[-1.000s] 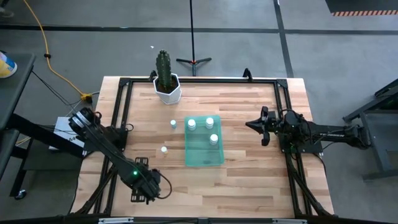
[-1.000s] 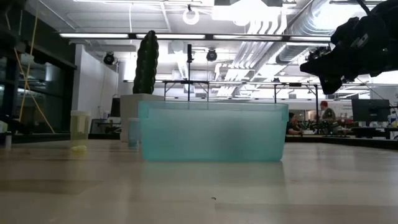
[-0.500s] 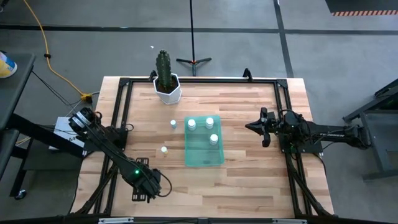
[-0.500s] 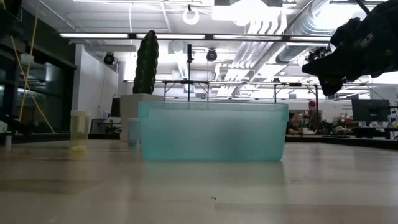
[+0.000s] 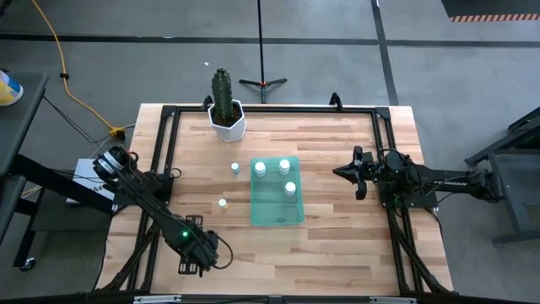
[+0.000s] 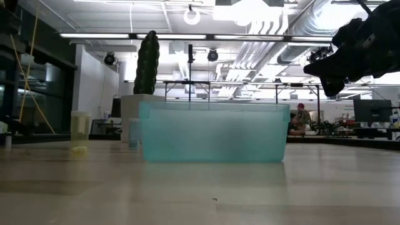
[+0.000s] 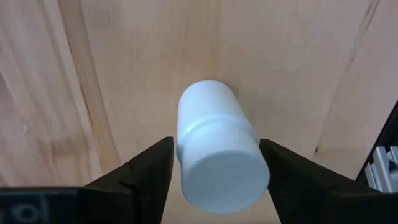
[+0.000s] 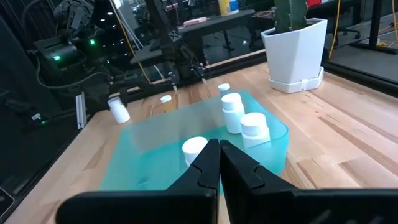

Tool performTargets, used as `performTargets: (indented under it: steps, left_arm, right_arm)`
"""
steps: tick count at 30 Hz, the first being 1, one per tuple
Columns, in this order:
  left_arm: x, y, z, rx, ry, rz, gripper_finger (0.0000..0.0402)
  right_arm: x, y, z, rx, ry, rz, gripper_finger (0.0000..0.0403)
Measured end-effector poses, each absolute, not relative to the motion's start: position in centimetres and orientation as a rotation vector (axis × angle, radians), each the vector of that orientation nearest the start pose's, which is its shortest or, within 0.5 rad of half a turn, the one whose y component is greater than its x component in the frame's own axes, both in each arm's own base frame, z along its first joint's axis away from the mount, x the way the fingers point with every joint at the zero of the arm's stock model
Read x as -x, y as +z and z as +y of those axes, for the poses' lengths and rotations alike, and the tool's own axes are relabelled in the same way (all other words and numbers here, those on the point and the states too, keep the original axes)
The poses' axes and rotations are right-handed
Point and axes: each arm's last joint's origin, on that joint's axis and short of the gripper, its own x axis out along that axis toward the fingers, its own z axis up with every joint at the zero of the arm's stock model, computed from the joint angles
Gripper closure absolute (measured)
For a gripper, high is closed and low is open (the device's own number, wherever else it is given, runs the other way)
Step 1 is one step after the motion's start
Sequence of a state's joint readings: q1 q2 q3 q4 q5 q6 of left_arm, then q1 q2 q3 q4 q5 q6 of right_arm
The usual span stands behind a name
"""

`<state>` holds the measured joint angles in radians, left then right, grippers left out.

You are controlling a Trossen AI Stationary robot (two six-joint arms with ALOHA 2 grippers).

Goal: Pick and place pill bottles into a basket
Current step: Put the white pill bottle into the green bin

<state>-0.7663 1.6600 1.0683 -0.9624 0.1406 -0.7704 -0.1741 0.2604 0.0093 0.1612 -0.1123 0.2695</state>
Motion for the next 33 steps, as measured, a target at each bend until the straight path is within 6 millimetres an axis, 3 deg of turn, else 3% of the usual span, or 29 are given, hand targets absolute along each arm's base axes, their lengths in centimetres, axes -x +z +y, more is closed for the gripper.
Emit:
performTargets:
  steps: [14, 22, 26, 33]
  left_arm:
    - [-20.1, 18.3, -19.8, 0.045, -0.091, 1.627, 0.0177]
    - [-20.6, 18.7, -19.3, 0.091, -0.098, 1.664, 0.0182]
    - [-22.0, 20.2, -18.3, 0.11, -0.109, 1.672, 0.0183]
    - [-25.7, 25.0, -15.6, 0.071, -0.167, 1.583, 0.0184]
  right_arm:
    - [-11.2, 16.0, -1.6, -0.285, -0.067, 0.081, 0.0402]
    - [-11.2, 16.0, -1.6, -0.284, -0.067, 0.081, 0.0401]
    - [-11.2, 16.0, -1.6, -0.285, -0.067, 0.081, 0.0402]
    - [-11.2, 16.0, -1.6, -0.284, -0.067, 0.082, 0.0402]
